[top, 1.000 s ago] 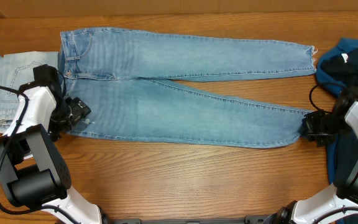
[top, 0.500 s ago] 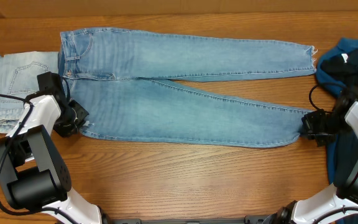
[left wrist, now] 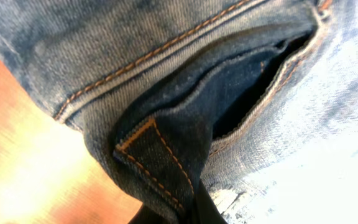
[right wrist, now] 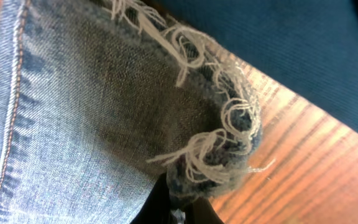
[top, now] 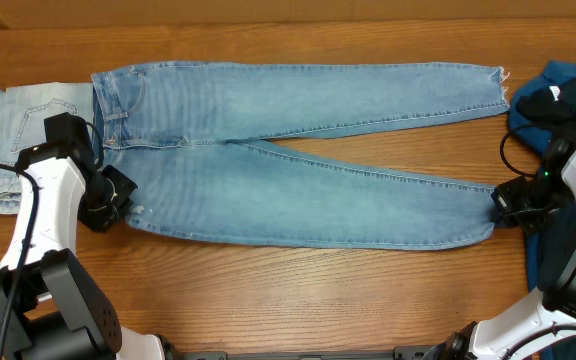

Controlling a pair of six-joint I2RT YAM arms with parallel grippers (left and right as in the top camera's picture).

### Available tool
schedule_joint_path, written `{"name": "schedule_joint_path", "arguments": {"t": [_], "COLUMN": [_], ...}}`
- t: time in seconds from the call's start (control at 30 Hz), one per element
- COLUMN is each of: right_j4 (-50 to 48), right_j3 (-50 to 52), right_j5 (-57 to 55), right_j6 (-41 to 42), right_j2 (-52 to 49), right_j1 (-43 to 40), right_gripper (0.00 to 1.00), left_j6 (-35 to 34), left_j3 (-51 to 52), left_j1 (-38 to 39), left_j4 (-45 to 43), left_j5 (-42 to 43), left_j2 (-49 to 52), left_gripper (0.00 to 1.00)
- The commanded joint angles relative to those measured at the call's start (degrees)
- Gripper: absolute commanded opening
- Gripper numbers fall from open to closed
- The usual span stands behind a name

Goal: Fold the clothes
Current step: 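Fold the lower half of the jeans up over the upper half with both grippers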

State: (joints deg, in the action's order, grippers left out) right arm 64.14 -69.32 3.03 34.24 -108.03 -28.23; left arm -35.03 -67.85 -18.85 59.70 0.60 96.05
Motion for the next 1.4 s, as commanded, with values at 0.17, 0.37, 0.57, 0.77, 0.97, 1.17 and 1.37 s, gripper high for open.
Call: {"name": "schedule_joint_path", "arguments": {"t": [0.17, 0.37, 0.57, 0.77, 0.97, 1.17, 1.37], "right_j4": [3.19, 9.73, 8.13, 2.47, -2.16, -2.01, -1.77], "right_j3": [-1.64, -11.34, -17.42, -18.38, -18.95, -26.86, -33.59], "right_j5": [-1.49, -2.54, -2.03, -1.84, -0.33, 2.01, 2.21], "right_j6": [-0.24, -3.08, -3.21, -2.95, -2.67, -2.51, -1.03], "right_j2": [4.76, 12.15, 12.13, 10.82, 8.22, 2.34, -3.43], "right_j1": [0.0, 0.26, 3.3, 5.35, 5.35, 5.35, 6.1], "right_gripper": [0.04, 0.04, 0.04, 0.04, 0.04, 0.04, 0.04], "left_j6": [-2.51, 2.95, 3.32, 3.37, 3.98, 4.0, 4.24], "left_j3": [1.62, -2.05, -7.45, -8.92, -9.14, -12.15, -21.35], "left_j1": [-0.15, -0.15, -0.15, -0.13, -0.13, 1.36, 3.48], "left_j4": [9.11, 6.36, 4.31, -3.43, -10.01, -15.58, -15.65], "left_j5": [-5.7, -5.66, -3.48, -0.5, 2.12, 3.85, 3.43], "left_j2": [-1.62, -10.27, -10.62, -10.56, -8.59, -3.1, 5.55], "left_gripper": [0.04, 0.04, 0.04, 0.04, 0.04, 0.04, 0.04]}}
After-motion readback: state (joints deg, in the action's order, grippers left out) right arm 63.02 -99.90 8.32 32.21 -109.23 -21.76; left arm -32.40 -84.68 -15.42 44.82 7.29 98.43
